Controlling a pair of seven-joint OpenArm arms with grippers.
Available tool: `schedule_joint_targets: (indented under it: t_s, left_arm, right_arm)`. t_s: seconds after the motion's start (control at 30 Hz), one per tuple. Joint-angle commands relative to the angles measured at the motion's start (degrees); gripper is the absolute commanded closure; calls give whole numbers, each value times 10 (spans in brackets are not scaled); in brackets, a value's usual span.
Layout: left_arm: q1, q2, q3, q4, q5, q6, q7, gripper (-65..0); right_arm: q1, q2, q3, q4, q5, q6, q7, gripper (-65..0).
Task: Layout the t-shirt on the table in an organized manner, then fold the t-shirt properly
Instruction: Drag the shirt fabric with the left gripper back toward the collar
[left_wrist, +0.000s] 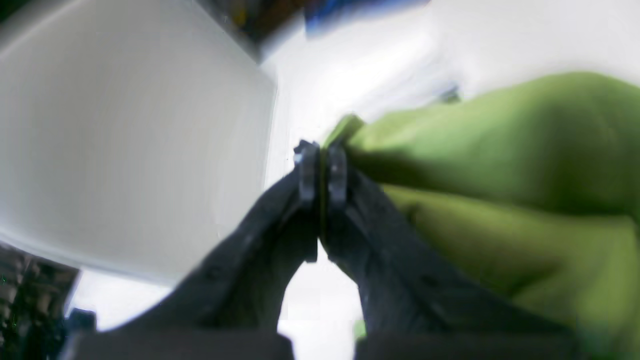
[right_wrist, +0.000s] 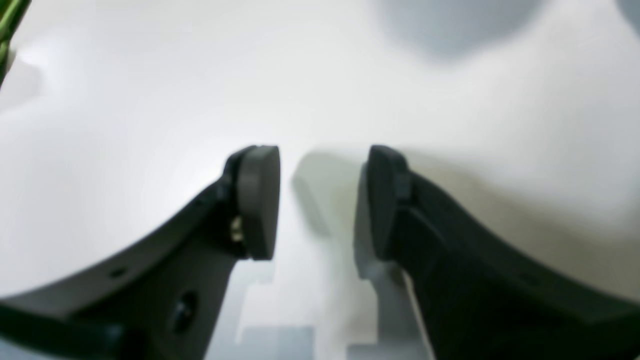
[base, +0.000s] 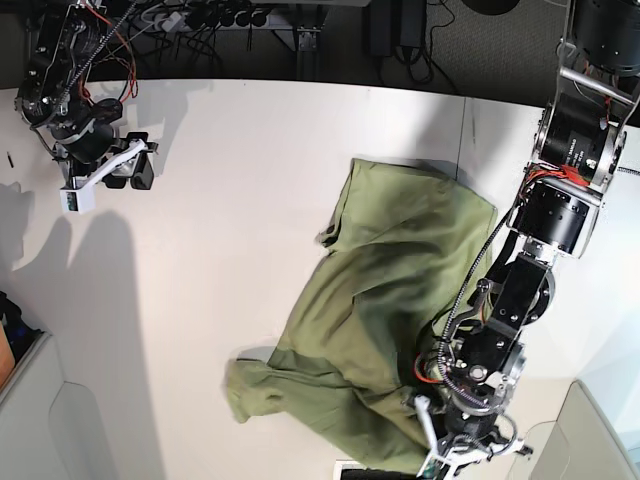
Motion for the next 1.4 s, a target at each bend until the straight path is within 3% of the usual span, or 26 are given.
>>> schedule_joint_targets:
  t_s: [0.0,0.07,0.13,0.2,0.23,0.33,0.47,0.53,0.6,0.7,0.83,1.03,1.2,1.37]
  left_arm:
    - [-19,-2,-7,-21,-8,-12,-22,0]
    - [-19,-1,-9,-76,-21,-49,-30,-35]
    - [-16,-2,-9,-113,-28,-71,-29,-162]
    - [-13,-4,-9,-125,-30,-64,2,-243]
    - [-12,-5,-9,-122,-41,-52,24,-245]
    - [-5,-15,-9,-77,-79,-15,52,-244]
    - [20,-31,-9,73,-69,55,54,-243]
    - [29,-31,-9,149,-64,65,69,-243]
    - [38,-23,-8,202,-77,45,69,-215]
    - [52,3,5,205,-108,-13,50,-115]
    - [71,55,44,139,-116,-24,5,0]
    - [69,127,99,-18,-78,-24,-81,0]
    - [59,171,100,-125,-77,-40,-90,0]
    - [41,186,100,-179,-64,-43,-89,0]
  right_arm:
    - [5,6,2,10,10,2,13,-280]
    - [6,6,2,10,19,2,18,-280]
    - [7,4,2,10,25,2,23,-280]
    - [9,-2,2,10,24,2,24,-280]
    - [9,-5,2,10,25,3,24,-280]
    - [9,-14,2,10,22,3,28,-280]
    - [9,-16,2,10,20,3,31,-280]
    - [9,-16,2,10,20,3,31,-280]
    - [9,-16,2,10,21,3,31,-280]
    - [9,-21,2,10,20,2,31,-280]
    - [9,-23,2,10,9,3,32,-251]
    - [8,-27,2,10,5,3,34,0]
    - [8,-39,2,10,5,3,27,0]
    - [8,-45,2,10,5,13,26,0]
